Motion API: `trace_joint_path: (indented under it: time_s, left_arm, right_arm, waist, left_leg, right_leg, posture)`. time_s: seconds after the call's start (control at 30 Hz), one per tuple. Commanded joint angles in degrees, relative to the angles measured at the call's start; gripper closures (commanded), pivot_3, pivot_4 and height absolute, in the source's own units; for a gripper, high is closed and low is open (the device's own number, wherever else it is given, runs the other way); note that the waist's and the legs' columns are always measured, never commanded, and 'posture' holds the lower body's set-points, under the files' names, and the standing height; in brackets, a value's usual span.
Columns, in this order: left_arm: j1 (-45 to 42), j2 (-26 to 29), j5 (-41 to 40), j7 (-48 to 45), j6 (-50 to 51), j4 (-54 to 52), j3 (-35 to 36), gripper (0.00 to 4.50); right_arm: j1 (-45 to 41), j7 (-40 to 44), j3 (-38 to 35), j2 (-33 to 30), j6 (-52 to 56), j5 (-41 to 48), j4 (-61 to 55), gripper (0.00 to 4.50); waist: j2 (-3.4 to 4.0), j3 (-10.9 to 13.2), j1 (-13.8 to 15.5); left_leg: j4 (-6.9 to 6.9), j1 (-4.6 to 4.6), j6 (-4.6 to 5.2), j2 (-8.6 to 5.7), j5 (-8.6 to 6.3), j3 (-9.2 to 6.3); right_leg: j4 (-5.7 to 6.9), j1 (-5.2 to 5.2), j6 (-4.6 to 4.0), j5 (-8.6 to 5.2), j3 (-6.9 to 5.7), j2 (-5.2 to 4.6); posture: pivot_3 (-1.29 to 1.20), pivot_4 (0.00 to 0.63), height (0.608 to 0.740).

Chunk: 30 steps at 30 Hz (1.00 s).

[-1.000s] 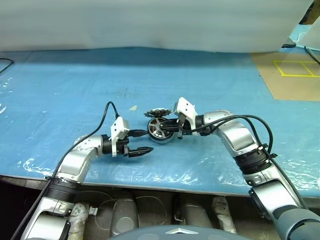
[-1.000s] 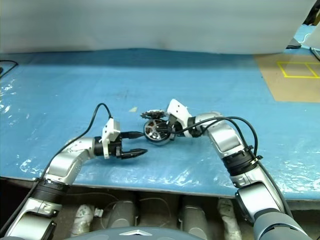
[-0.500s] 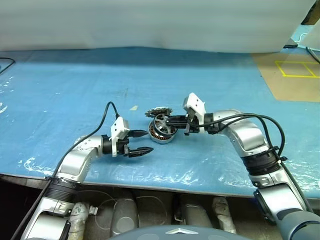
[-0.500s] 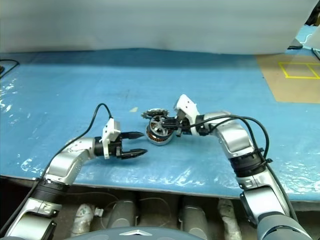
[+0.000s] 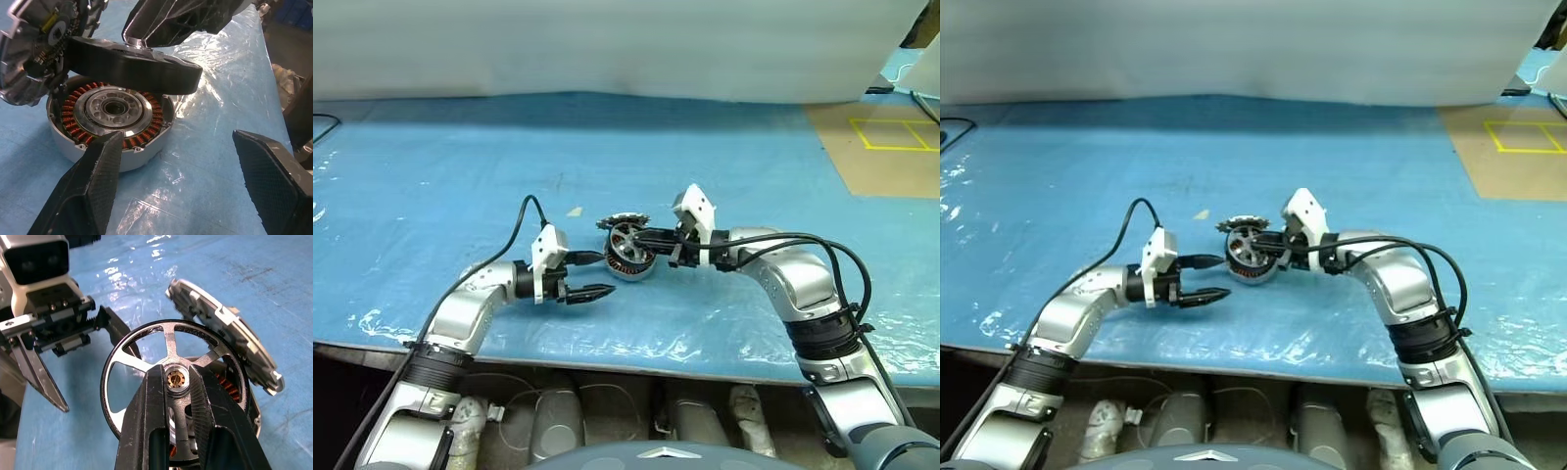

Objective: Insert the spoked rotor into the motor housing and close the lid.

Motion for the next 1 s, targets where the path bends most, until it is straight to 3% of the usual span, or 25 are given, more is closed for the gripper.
trace_joint_path:
  time_s: [0.03, 0.37, 1.0]
  left_arm:
    - [-0.45, 0.18, -0.85, -0.59, -0.20, -1.33, 0.35, 0.76]
    - [-0.10, 0.53, -0.52, -1.34, -1.30, 0.36, 0.64, 0.76]
    - [-0.35, 0.06, -0.09, -2.59, -3.40, 2.81, 0.40, 0.76]
  right_arm:
    - [-0.71, -0.96, -2.62, 1.19, 1.58, 3.67, -2.15, 4.25]
    - [2.06, -6.61, -5.35, 7.55, 0.73, 5.18, 3.74, 4.25]
    - [3.50, -6.68, -5.14, 3.04, 0.06, 5.21, 0.69, 4.25]
  waist:
    - [0.00, 0.00, 0.00]
    - [0.00, 0.00, -0.03]
    - [0.00, 0.00, 0.01]
  left_leg:
    - [0.00, 0.00, 0.00, 0.00, 0.00, 0.00]
    - [-0.02, 0.00, -0.02, 0.00, 0.01, 0.00]
    - [-0.05, -0.01, -0.03, -0.04, 0.02, 0.00]
  right_leg:
    - [0.00, 0.00, 0.00, 0.00, 0.00, 0.00]
    - [0.00, -0.02, 0.00, 0.00, 0.00, 0.00]
    - [-0.01, -0.03, 0.02, -0.01, 0.00, -0.03]
  posture:
    - [0.00, 0.150, 0.740]
    - [0.00, 0.150, 0.740]
    - [0.00, 0.150, 0.740]
